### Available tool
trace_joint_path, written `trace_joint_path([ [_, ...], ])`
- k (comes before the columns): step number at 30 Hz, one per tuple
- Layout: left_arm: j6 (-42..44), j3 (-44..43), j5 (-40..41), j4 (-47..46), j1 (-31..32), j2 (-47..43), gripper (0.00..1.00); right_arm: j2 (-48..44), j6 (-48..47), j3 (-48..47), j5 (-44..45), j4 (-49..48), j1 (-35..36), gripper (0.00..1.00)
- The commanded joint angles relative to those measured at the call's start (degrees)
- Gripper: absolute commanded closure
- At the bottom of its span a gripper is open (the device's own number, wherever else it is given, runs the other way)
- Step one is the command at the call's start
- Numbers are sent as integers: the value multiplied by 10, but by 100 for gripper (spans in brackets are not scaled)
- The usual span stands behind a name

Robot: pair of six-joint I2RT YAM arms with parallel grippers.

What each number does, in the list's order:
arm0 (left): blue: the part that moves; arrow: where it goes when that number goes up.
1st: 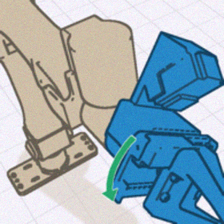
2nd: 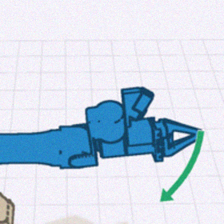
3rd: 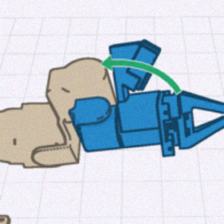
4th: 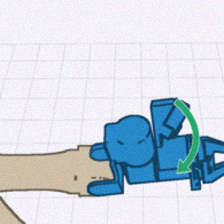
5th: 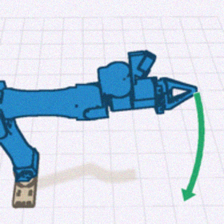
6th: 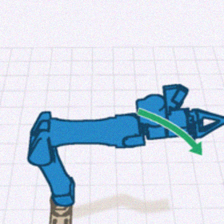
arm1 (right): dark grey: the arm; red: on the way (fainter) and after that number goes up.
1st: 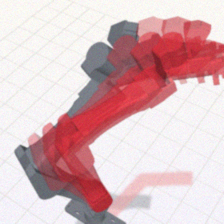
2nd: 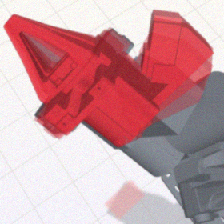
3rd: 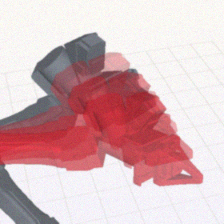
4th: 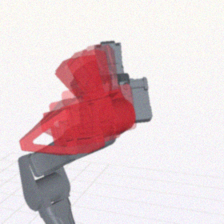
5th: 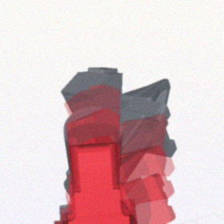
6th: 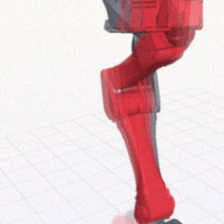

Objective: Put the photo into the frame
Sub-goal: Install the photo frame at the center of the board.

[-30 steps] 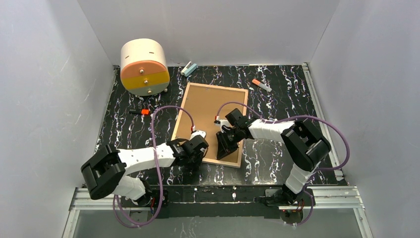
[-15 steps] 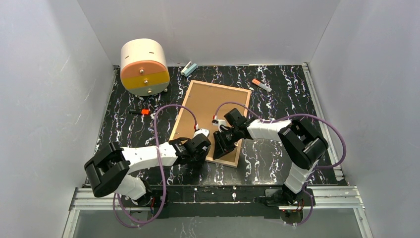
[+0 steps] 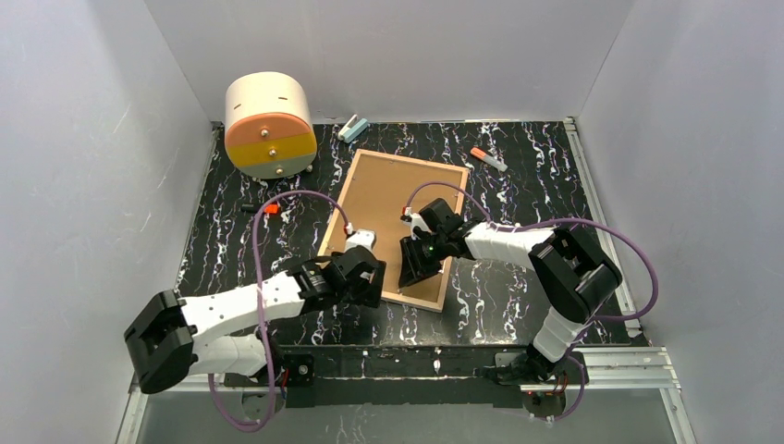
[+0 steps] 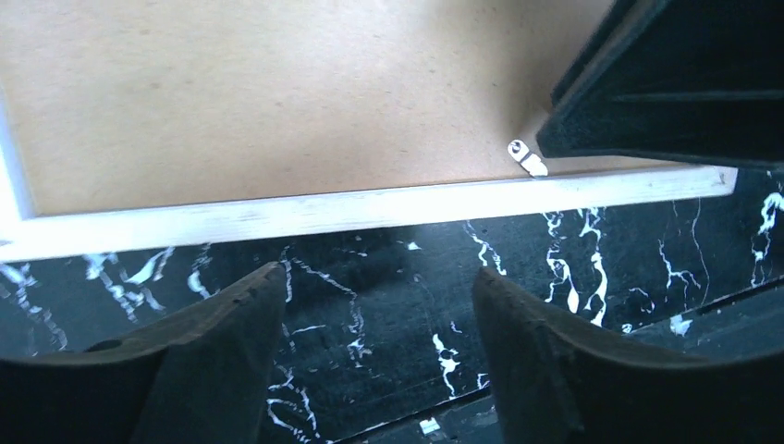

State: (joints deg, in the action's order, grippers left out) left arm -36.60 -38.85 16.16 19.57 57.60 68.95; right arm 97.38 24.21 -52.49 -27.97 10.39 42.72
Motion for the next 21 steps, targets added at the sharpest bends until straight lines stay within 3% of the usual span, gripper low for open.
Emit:
trace_joint_path([
  [1,-32,-19,73,83,-23,-26,23,-8,-2,0,7,-7,-1,61],
  [8,-14,-35,72,124,-141,2,17,-5,-8,-1,4,-6,-1,61],
  [15,49,-29,31,102,-251,32,20,-2,-11,0,-5,-4,-1,62],
  [21,84,-30,-19,61,-303,85,26,1,-14,0,-7,-1,-1,62],
])
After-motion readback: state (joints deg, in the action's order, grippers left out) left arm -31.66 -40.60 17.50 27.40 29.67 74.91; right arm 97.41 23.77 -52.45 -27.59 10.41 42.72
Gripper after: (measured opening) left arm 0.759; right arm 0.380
